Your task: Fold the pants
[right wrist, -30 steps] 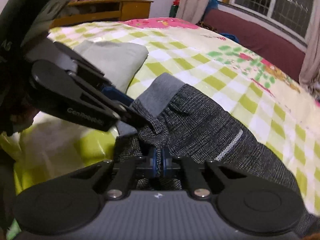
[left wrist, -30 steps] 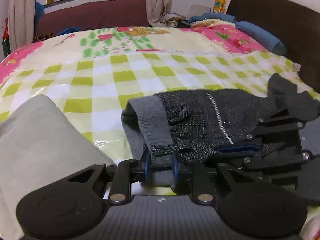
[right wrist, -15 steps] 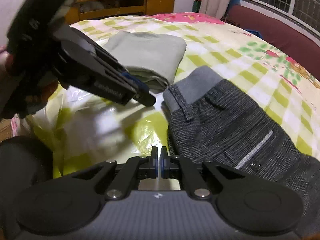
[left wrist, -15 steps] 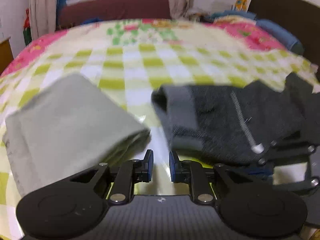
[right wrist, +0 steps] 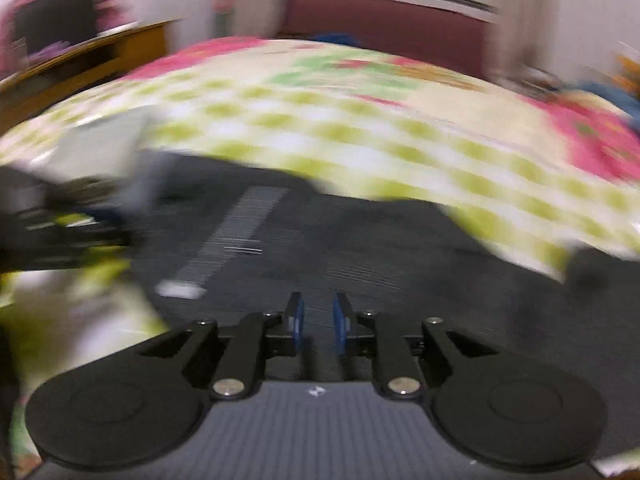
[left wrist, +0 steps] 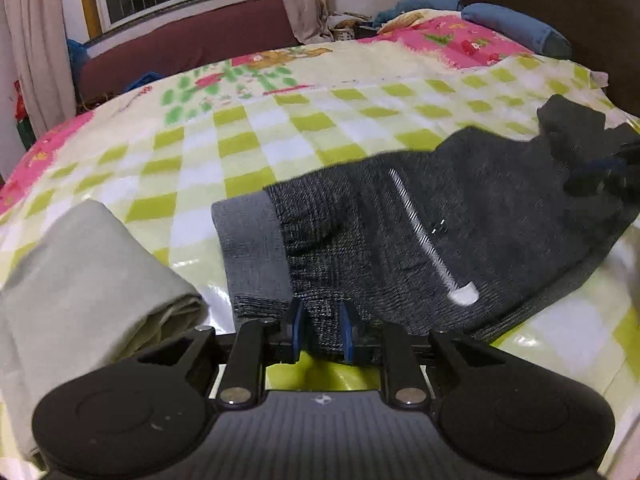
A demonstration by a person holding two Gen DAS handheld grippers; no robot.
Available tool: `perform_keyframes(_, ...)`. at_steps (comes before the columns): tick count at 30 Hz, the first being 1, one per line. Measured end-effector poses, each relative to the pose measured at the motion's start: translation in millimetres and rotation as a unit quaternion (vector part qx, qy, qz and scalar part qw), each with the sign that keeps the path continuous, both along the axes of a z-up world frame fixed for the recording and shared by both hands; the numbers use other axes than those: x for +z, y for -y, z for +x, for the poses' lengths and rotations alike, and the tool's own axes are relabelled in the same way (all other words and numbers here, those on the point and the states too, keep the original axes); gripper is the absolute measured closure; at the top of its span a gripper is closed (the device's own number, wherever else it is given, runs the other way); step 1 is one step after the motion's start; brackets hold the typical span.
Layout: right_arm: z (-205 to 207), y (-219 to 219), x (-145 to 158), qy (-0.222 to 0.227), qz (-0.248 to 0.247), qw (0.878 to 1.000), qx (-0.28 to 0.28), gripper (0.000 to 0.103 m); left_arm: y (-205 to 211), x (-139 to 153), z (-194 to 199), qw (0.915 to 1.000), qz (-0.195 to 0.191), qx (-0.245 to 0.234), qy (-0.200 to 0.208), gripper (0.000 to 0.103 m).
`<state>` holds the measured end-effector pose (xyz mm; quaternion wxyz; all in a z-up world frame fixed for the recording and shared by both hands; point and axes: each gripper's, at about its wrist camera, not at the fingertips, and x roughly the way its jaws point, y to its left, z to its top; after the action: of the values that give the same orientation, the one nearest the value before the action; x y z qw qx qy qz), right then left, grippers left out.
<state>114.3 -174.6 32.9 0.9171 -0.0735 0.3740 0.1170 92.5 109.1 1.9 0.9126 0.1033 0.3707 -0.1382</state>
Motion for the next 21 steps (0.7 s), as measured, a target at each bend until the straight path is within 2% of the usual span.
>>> perform_keyframes(2, 6, 54, 5, 0.007, 0.003, 0.996, -0.086, 0.08, 11, 12, -2, 0.9999, -0.008, -0.011, 0.008, 0.069)
perform_keyframes(4, 12, 111, 9, 0.014, 0.02, 0.986, -0.168, 0.078, 35, 20, 0, 0.9991, -0.013, -0.037, 0.015, 0.067)
perform_keyframes(7, 27, 195, 6, 0.015, 0.066, 0.958, -0.28, 0.076, 85, 22, 12, 0.9962, -0.026, -0.082, 0.007, 0.067)
perform_keyframes(9, 37, 240, 1, 0.012, 0.099, 0.938, -0.333, 0.076, 118, 17, 19, 0.9935, -0.032, -0.11, 0.0, 0.067)
perform_keyframes(12, 49, 299, -6, 0.018, 0.151, 0.909, -0.387, 0.075, 166, 8, 30, 0.9883, -0.044, -0.145, -0.017, 0.067)
perform_keyframes(16, 58, 355, -15, 0.036, 0.192, 0.877, -0.439, 0.074, 215, -1, 36, 0.9823, -0.041, -0.181, -0.025, 0.067)
perform_keyframes(21, 84, 393, -30, 0.039, 0.244, 0.853, -0.46, 0.069, 248, -13, 39, 0.9768, -0.028, -0.208, -0.043, 0.067)
